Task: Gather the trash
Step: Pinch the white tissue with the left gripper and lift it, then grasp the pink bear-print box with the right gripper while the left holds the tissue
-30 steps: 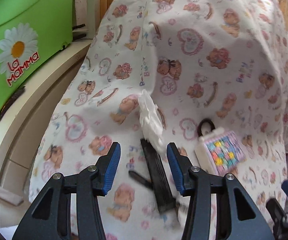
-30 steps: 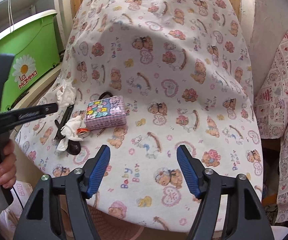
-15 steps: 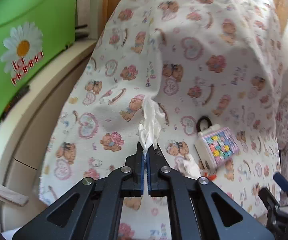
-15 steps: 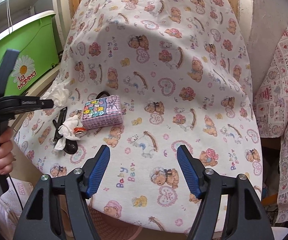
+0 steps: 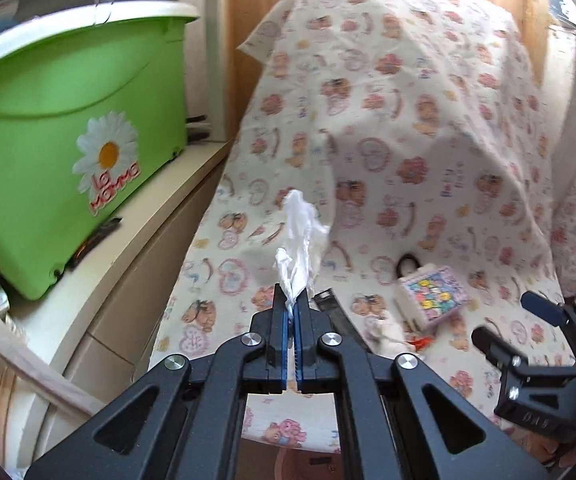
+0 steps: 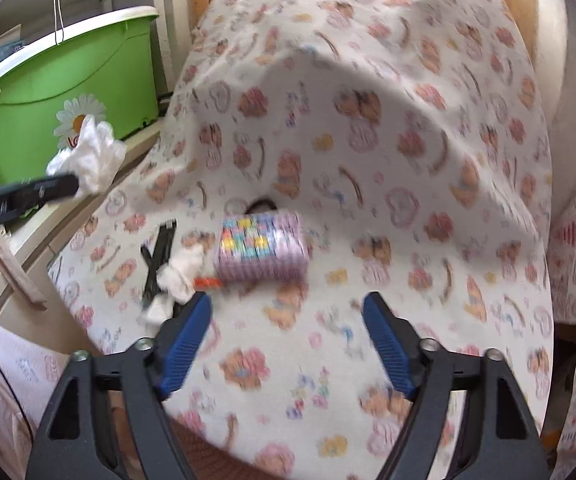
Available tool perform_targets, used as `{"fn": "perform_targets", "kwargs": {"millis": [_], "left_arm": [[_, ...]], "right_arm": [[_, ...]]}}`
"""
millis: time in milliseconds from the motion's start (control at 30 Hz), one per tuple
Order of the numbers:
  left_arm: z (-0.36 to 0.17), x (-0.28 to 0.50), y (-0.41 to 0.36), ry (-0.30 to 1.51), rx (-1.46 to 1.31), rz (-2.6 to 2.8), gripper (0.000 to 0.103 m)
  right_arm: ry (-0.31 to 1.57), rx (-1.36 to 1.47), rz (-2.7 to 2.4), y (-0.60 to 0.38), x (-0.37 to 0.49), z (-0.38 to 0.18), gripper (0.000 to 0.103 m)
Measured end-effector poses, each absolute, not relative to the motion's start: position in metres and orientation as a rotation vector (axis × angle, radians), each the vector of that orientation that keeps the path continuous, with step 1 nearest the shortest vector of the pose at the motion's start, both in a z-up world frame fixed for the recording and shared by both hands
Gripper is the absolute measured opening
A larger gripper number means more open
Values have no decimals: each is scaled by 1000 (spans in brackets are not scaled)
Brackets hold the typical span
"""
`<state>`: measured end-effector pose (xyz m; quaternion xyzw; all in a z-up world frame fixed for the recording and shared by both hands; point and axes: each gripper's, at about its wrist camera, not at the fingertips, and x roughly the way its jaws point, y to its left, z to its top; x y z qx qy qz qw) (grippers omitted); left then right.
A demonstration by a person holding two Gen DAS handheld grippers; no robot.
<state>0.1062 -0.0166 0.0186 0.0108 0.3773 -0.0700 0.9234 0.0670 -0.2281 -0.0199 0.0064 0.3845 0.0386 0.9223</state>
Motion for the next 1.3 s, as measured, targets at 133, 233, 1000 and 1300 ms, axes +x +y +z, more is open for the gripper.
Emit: {"fn": "perform_targets", "kwargs": {"millis": [133, 233, 1000, 1300], "left_arm": [[11, 111, -10, 803, -19, -154, 2], [8, 111, -12, 795, 9, -151, 2], [-1, 110, -22, 772, 75, -143, 2], [15, 86, -27, 652, 132, -160, 2]], "right_arm": [[805, 60, 91, -223, 90, -24, 87], [829, 79, 93, -222, 103, -35, 87], [856, 32, 105, -209, 117, -54, 74], [805, 80, 22, -238, 95, -36, 74]]}}
